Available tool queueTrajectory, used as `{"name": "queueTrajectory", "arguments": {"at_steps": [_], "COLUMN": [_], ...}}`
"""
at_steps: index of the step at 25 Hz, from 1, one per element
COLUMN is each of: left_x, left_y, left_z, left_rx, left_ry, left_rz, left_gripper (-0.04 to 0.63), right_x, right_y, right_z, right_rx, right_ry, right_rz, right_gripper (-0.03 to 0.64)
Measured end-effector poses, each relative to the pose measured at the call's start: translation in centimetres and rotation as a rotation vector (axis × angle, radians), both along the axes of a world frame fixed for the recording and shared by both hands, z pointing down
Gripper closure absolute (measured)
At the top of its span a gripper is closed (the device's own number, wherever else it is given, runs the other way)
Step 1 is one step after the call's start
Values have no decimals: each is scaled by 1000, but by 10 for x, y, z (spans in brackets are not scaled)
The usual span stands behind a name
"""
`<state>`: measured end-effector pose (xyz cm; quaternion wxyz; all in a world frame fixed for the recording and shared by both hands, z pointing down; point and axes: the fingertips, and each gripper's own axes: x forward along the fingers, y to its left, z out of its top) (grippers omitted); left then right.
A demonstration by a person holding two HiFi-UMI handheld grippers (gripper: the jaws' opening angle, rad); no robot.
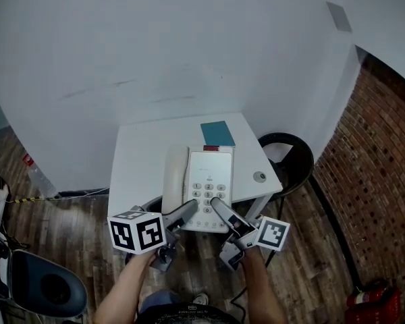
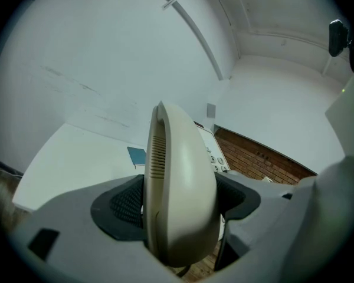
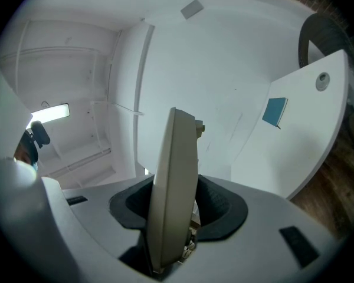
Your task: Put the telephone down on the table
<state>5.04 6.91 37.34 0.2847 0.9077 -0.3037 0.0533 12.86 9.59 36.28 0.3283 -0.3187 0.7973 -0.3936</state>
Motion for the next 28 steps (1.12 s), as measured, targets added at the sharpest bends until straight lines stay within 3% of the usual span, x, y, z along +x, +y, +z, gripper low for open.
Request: {"name": "queueTrajectory", "arguments": {"at_steps": [14, 28], "left_x": [0, -34], "left_y": [-65, -246], "left_z": [17, 43], "left_rx": [-21, -89], "left_ry": [29, 48], "left_rz": [-79, -135], "left_gripper": [238, 239], "right_x": [2, -33], "right_y": [-71, -258], "right_z": [15, 38], "right_rx": [-20, -104], "right_ry": [35, 68], "right_rz": [-80, -141], "right_gripper": [437, 436]}}
